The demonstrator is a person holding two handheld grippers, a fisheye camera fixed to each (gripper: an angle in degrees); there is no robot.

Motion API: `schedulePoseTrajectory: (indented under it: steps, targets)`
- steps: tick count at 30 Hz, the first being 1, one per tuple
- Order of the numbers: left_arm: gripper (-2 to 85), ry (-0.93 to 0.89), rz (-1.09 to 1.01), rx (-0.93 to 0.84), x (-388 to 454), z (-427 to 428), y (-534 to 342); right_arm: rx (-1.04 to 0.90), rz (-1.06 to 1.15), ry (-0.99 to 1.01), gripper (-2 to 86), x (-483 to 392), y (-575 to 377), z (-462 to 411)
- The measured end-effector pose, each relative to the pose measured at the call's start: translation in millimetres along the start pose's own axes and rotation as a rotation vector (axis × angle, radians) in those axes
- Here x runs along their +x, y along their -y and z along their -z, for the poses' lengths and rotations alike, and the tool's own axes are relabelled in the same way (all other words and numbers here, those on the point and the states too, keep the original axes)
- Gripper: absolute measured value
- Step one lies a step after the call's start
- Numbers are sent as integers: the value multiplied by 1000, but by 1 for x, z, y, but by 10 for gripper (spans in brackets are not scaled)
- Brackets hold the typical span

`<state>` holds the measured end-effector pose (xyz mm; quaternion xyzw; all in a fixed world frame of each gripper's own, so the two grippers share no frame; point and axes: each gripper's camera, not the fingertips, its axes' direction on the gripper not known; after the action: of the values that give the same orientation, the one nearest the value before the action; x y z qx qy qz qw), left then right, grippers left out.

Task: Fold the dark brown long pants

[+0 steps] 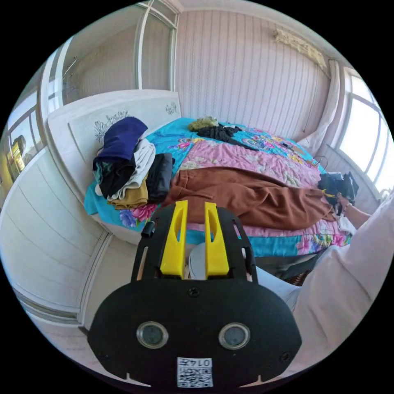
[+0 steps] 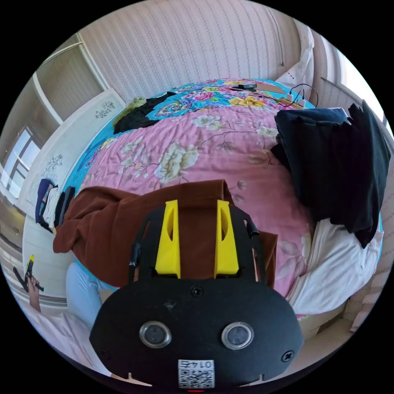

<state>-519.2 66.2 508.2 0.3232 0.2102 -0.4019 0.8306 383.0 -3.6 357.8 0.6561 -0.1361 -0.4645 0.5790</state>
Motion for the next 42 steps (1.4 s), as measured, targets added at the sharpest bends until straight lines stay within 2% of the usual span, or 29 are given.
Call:
schedulePoseTrajectory:
  steps: [3, 6, 9, 13, 15, 20, 24, 27, 30, 34, 37, 39, 42]
  targets:
    - [55, -83, -54, 79, 25, -20, 10, -67, -49, -56, 144, 12, 17, -19]
    - [113, -256, -136, 12, 71, -89, 31, -230, -147, -64, 99, 30, 18, -34]
    - [144, -416, -184, -88, 136, -178, 47, -245, -27, -121, 59, 23, 8, -6]
    - [84, -382, -337, -279, 212, -270, 51, -154, 74, -42, 29, 29, -20, 72]
    - [50, -266, -369, -530, 242, -322, 41, -47, 123, 39, 9, 43, -59, 141]
    - [-1, -329, -415, -515, 259, -332, 34, -59, 104, 58, 0, 91, -173, 219]
    - [-8, -509, -434, -595, 261, -303, 18, -174, -50, 96, 1, 135, -266, 242]
    - [-6, -569, -456, -691, 263, -282, -12, -266, -136, 112, 7, 156, -314, 246]
    - [-9, -550, -458, -747, 265, -265, -38, -297, -174, 115, 13, 172, -340, 256]
    - [-9, -515, -473, -685, 268, -235, -40, -181, -218, 32, 12, 197, -342, 289]
    - [-9, -484, -558, -558, 297, -218, -23, 9, -249, -28, 14, 214, -327, 314]
    - [-7, -482, -647, -458, 341, -221, -9, 136, -250, 13, 30, 223, -302, 312]
    - [6, -567, -745, -344, 418, -246, 4, 182, -333, 128, 50, 241, -265, 285]
